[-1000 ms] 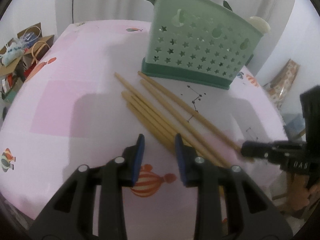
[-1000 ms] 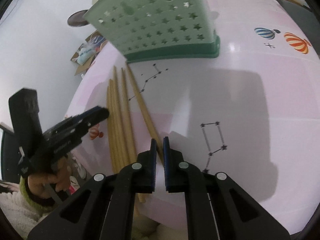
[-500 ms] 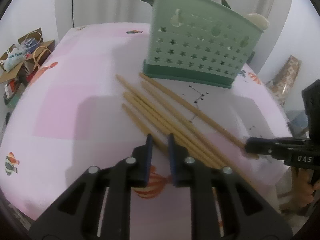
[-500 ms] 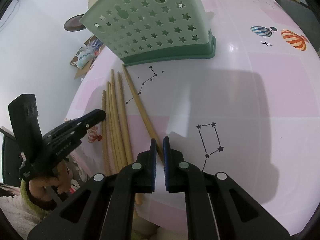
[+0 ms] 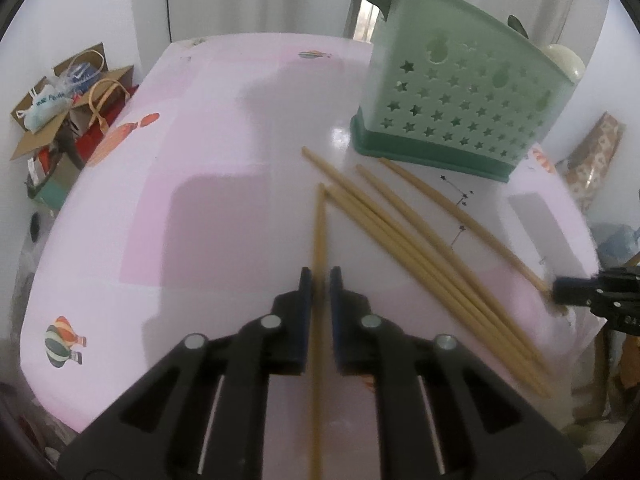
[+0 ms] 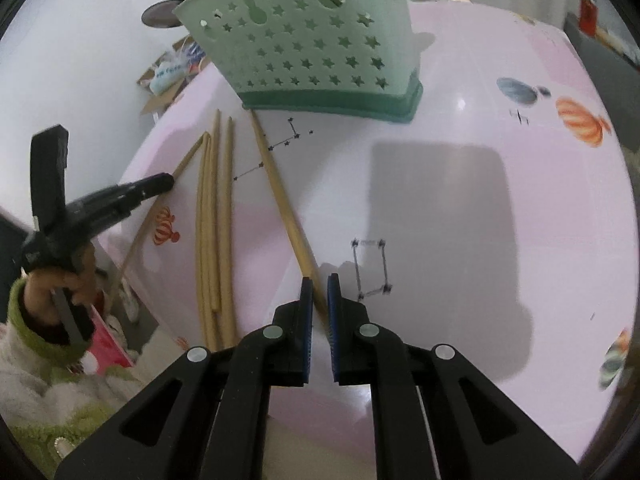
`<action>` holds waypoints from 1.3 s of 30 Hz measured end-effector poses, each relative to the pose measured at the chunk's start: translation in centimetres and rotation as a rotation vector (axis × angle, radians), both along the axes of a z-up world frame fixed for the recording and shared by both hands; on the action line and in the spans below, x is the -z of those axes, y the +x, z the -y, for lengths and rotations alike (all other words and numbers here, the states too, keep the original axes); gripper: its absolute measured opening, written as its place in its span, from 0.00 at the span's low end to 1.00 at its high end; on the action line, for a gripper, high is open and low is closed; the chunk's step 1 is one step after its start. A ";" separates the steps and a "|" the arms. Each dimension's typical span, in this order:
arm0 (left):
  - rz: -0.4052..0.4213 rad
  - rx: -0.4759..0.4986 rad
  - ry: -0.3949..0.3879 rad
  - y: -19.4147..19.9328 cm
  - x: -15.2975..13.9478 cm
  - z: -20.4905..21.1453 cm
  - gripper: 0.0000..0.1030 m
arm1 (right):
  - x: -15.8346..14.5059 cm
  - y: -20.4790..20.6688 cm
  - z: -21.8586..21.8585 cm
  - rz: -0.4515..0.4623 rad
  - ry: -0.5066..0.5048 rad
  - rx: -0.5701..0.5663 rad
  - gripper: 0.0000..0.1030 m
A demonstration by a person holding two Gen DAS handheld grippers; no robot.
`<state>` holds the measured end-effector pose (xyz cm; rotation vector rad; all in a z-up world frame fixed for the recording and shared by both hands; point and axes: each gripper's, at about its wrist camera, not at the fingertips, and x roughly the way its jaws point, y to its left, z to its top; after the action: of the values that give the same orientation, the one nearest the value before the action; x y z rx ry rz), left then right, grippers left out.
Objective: Organize utensils
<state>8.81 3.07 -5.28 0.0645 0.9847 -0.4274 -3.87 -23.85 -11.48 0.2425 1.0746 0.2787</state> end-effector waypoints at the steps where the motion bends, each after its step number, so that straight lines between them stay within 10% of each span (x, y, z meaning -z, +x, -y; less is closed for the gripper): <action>1: 0.000 0.003 0.003 0.2 0.0 0.1 0.14 | -0.4 0.7 -0.2 0.011 -0.020 -0.009 0.18; 14: 0.030 0.030 0.119 2.2 0.1 2.1 0.18 | -0.8 9.7 -6.5 0.120 -0.148 -0.175 0.29; 18: 0.049 0.041 0.158 2.3 0.2 2.9 0.14 | -0.9 9.7 -7.8 0.147 -0.223 -0.190 0.09; 39: 0.073 0.037 0.199 1.6 0.1 4.0 0.05 | -0.9 5.7 -3.5 0.121 -0.137 -0.040 0.07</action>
<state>10.39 -0.96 -5.35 0.2761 0.9528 -0.3571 1.86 -20.30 -10.60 0.0804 0.9745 0.2509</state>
